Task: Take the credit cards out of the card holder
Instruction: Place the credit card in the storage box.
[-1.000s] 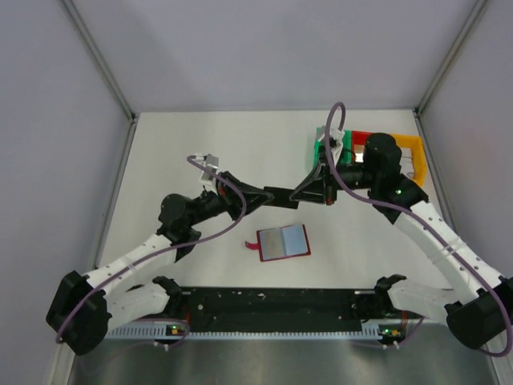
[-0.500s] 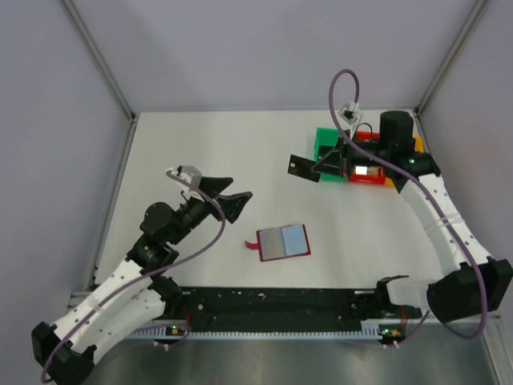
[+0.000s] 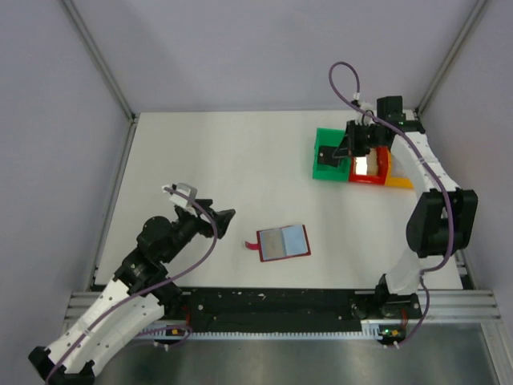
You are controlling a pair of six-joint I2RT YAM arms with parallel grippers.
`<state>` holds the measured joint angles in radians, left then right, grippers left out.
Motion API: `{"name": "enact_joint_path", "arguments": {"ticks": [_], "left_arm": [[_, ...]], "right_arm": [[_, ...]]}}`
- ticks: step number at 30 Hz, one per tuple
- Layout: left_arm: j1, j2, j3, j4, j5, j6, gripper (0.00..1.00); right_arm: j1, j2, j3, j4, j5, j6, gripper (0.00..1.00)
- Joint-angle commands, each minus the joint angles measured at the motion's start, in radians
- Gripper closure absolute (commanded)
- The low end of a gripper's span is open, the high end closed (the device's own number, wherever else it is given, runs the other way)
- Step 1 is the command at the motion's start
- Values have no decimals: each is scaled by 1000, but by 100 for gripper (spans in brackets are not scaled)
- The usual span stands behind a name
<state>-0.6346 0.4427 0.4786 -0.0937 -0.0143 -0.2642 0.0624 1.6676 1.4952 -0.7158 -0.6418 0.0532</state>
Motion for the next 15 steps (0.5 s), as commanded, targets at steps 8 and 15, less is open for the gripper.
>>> {"name": "enact_joint_path", "arguments": {"ticks": [8, 15], "left_arm": [[3, -18, 8, -127, 0, -64, 17], [3, -15, 17, -159, 7, -78, 17]], "right_arm": [[-52, 245, 236, -63, 143, -93, 100], [-52, 383, 342, -106, 56, -131, 100]]}}
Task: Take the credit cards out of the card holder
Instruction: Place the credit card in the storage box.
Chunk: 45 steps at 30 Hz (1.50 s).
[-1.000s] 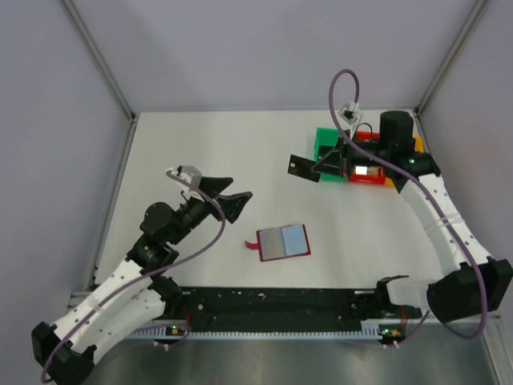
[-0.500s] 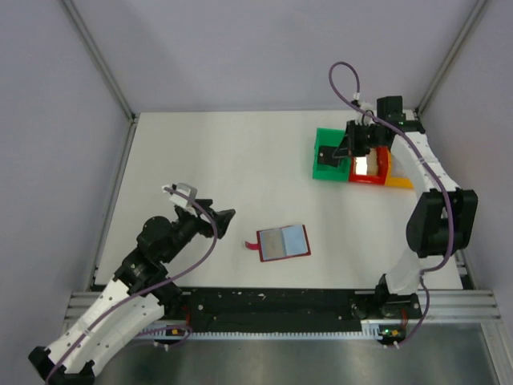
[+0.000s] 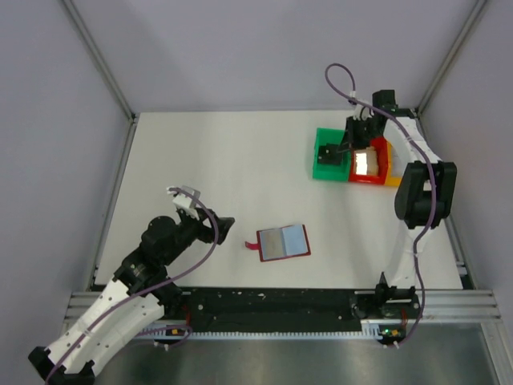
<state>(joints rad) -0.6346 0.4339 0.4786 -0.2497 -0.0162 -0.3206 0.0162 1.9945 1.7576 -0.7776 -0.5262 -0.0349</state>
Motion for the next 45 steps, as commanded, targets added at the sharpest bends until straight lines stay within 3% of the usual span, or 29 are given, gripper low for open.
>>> {"name": "enact_joint_path", "arguments": {"ticks": [1, 11, 20, 30, 34, 41, 45], "left_arm": [[3, -1, 17, -5, 9, -23, 17], [1, 20, 22, -7, 44, -48, 18], [3, 34, 26, 0, 61, -51, 18], [4, 37, 28, 1, 59, -49, 18], [4, 40, 26, 9, 62, -51, 18], [4, 45, 15, 35, 53, -67, 18], [3, 45, -8, 50, 25, -107, 17]], "right_arm": [[-4, 70, 95, -51, -69, -45, 100], [13, 188, 187, -109, -147, -85, 100], [37, 273, 249, -155, -57, -102, 96], [47, 245, 318, -149, 121, -103, 73], [68, 207, 345, -147, 189, -128, 59], [120, 86, 359, -138, 322, -140, 40], [177, -41, 281, -121, 376, -122, 32]]}}
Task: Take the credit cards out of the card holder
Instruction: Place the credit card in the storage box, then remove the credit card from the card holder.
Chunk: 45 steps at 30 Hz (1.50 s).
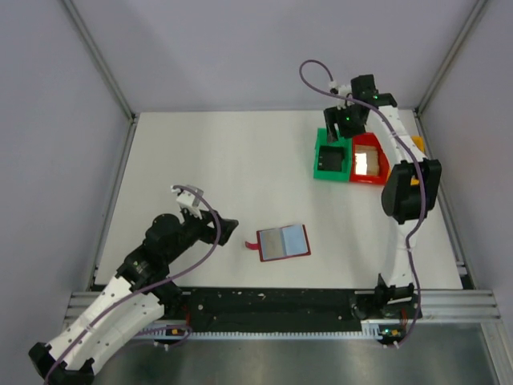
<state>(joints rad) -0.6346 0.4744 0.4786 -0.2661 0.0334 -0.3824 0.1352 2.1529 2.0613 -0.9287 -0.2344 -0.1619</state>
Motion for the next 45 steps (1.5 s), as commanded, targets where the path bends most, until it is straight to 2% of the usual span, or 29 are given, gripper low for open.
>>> {"name": "enact_joint_path", "arguments": {"ticks": [1, 5, 11, 17, 20, 24, 28, 32, 35, 38, 41, 45], "left_arm": [[3, 1, -14, 68, -61, -59, 17], [3, -6, -55, 97, -95, -116, 16], [3, -19, -115, 128, -107, -167, 15], [4, -46, -146, 119, -167, -167, 11], [4, -65, -158, 120, -191, -162, 8], [4, -68, -170, 125, -207, -167, 3], [3, -48, -169, 126, -211, -165, 2], [3, -45, -167, 123, -207, -162, 2], [3, -51, -172, 119, -207, -162, 2], [4, -48, -182, 129, -204, -168, 2], [3, -34, -183, 136, -198, -173, 2], [4, -20, -178, 142, -191, -174, 2]], "right_arm": [[78, -240, -56, 40, 95, 15, 31], [203, -399, -267, 128, 145, 36, 25], [432, -617, -640, 289, 222, 103, 25], [544, -798, -1044, 510, 210, 306, 25], [578, -841, -1182, 611, 205, 386, 25], [632, -831, -1270, 708, 201, 455, 25], [638, -808, -1348, 807, 253, 513, 26], [638, -774, -1408, 881, 303, 499, 28], [638, -737, -1423, 921, 285, 472, 30], [639, -703, -1448, 1025, 268, 453, 39], [638, -653, -1436, 1057, 270, 441, 46], [638, -587, -1417, 1107, 250, 435, 47]]}}
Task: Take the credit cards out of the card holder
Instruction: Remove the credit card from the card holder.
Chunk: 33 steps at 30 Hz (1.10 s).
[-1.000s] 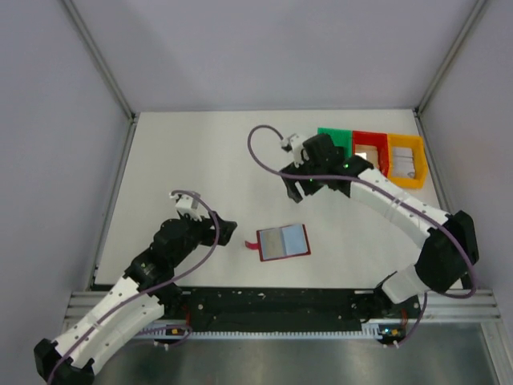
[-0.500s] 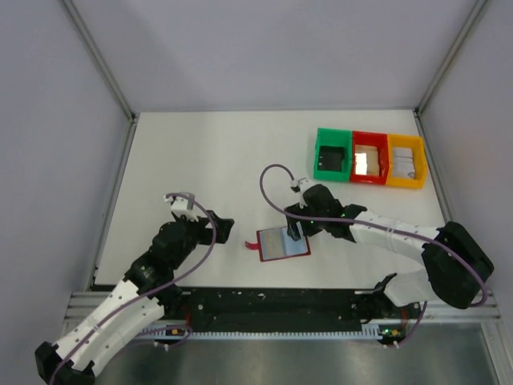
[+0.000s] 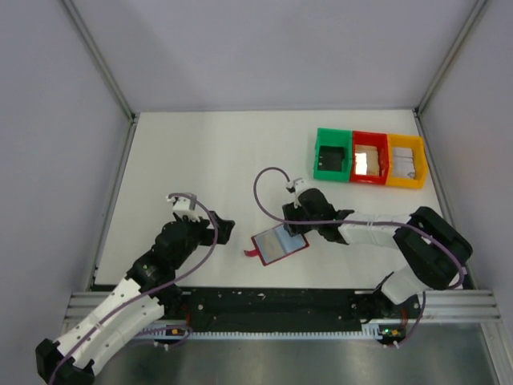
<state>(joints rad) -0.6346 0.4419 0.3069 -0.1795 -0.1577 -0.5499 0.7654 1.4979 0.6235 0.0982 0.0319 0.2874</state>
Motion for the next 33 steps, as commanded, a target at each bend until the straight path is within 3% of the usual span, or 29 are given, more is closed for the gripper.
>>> {"name": "enact_joint_path", "arguments": {"ticks": [1, 12, 18, 22, 33], "left_arm": [[3, 14, -5, 55, 3, -5, 2], [4, 23, -25, 67, 4, -50, 3], [3, 70, -57, 113, 47, -119, 3], [4, 110, -84, 149, 78, -159, 4], [3, 210, -94, 170, 152, -203, 8]], "right_arm": [[8, 82, 30, 84, -20, -17, 47], [9, 128, 102, 104, -21, -31, 54], [20, -16, 134, -11, -6, -76, 46], [78, -91, 124, -77, -18, -151, 38], [299, -142, -2, -74, -53, -238, 36]]}}
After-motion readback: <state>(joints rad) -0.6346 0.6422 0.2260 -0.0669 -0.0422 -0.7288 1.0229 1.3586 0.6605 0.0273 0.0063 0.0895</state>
